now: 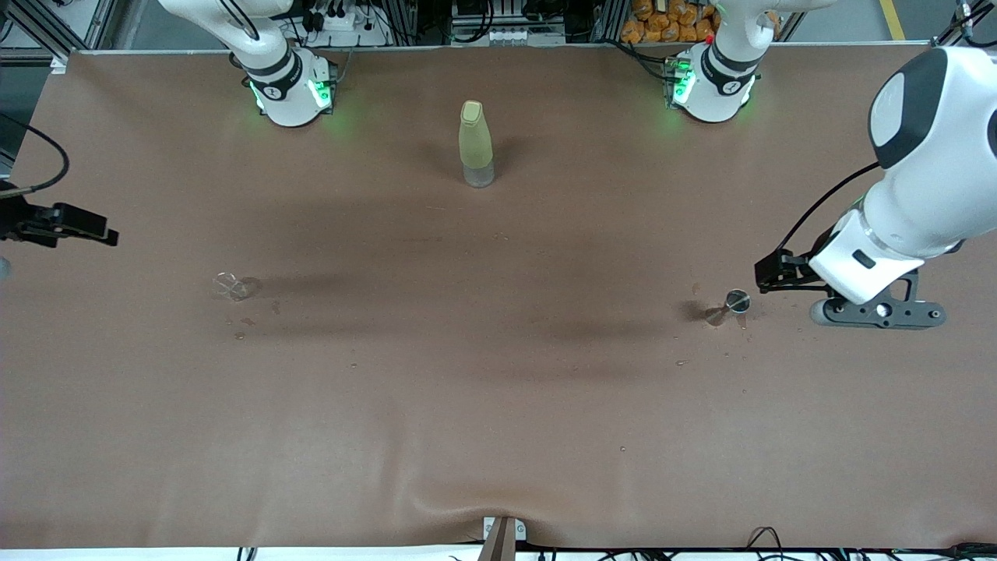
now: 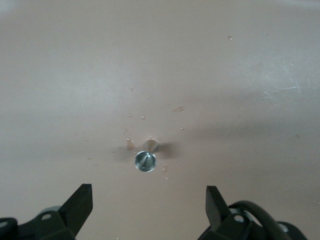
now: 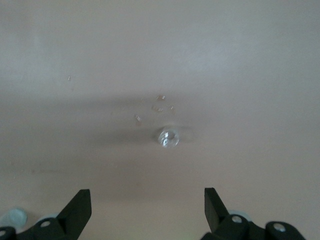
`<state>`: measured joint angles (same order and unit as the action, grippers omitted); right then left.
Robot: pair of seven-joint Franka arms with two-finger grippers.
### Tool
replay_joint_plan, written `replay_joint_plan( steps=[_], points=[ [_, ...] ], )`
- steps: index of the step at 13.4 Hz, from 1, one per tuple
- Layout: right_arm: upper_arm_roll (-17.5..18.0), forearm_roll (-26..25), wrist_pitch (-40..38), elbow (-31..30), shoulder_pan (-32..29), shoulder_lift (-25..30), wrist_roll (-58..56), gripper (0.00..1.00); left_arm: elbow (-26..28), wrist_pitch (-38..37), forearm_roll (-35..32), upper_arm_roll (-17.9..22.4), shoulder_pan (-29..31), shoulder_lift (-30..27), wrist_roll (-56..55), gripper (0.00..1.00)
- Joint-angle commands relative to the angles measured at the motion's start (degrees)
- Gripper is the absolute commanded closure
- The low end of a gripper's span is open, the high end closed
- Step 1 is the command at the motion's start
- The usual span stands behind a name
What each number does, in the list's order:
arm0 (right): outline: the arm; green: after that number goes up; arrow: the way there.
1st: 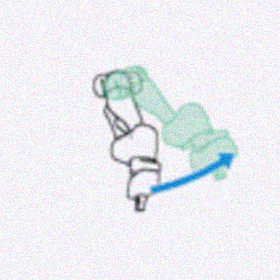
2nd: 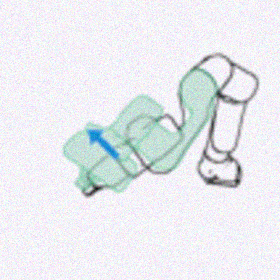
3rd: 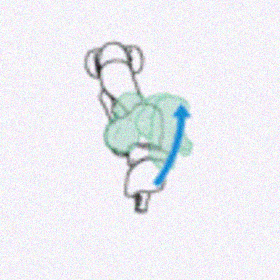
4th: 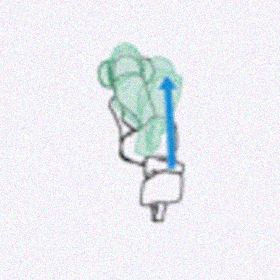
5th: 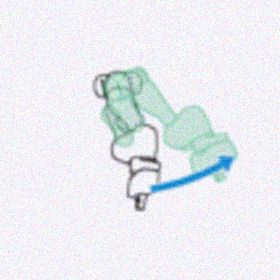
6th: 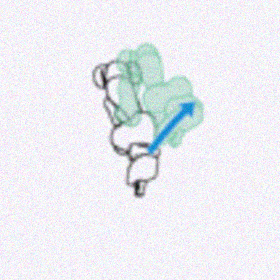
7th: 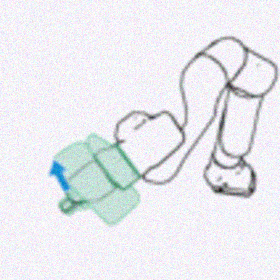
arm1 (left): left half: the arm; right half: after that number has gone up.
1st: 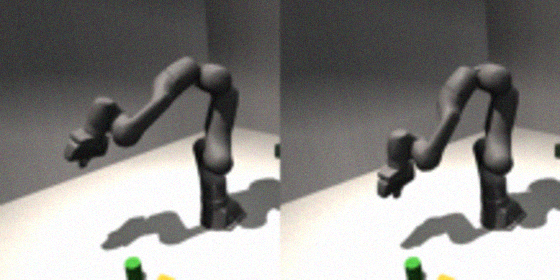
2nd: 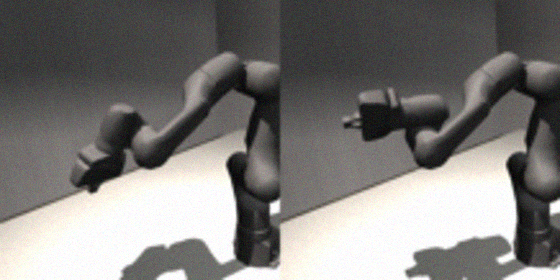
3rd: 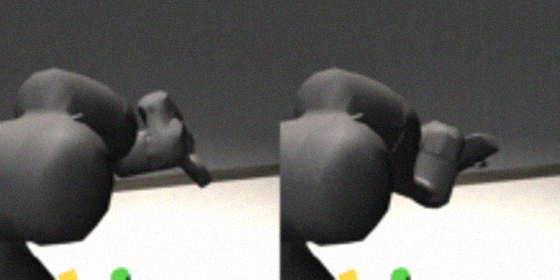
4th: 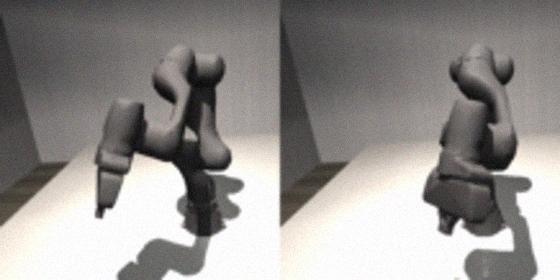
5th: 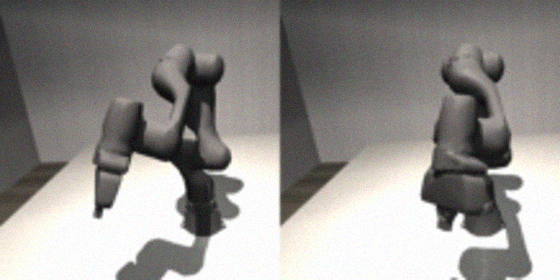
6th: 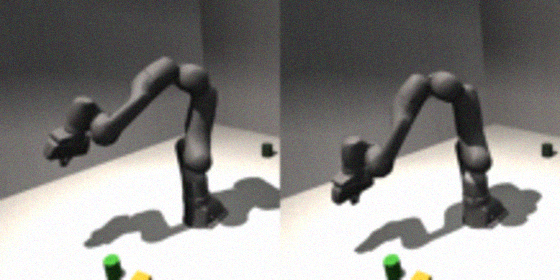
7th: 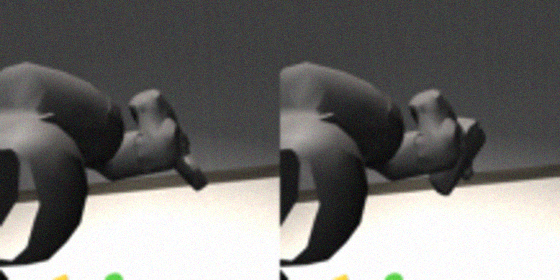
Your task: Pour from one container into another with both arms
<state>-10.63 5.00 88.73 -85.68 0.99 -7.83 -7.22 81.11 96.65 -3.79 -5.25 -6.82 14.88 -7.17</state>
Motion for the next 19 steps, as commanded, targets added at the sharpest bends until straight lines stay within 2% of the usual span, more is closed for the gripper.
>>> replay_joint_plan(
  steps=[1, 4, 7, 10, 15, 17, 19],
  points=[
    [-0.2, -0.5, 1.1, 0.3, -1.2, 1.9, 3.1, 0.00, 1.1, -1.2, 0.9, 3.8, -2.7, -2.1, 2.6, 0.00],
    [0.2, -1.0, -3.1, 1.2, -0.9, 2.0, 11.7, 0.00, 1.1, -1.2, 0.8, 3.2, -2.8, -1.8, 3.3, 0.00],
    [0.2, -1.6, -2.9, 1.4, -0.6, 1.8, 9.5, 0.00, 1.1, -1.2, 0.2, 3.1, -3.5, -1.9, 3.0, 0.00],
    [0.3, -6.5, -2.3, 1.4, 1.4, 1.6, 8.0, 0.00, 1.1, -2.2, 0.8, 2.8, -3.4, -1.9, 3.0, 0.00],
    [0.3, -5.5, -0.7, 1.4, 1.7, 1.5, 8.2, 0.00, 1.0, -2.3, 0.8, 2.0, -3.4, -1.8, 3.1, 0.00],
    [0.2, -2.7, -0.7, 1.4, 1.6, 1.5, 8.1, 0.00, 0.9, -2.3, 0.8, 1.9, -3.4, -1.6, 3.2, 0.00],
    [0.1, -2.2, -0.7, 1.4, 1.3, 1.5, 8.1, 0.00, 0.9, -2.3, 0.8, 1.9, -3.4, -1.8, 3.2, 0.00]
  ],
)
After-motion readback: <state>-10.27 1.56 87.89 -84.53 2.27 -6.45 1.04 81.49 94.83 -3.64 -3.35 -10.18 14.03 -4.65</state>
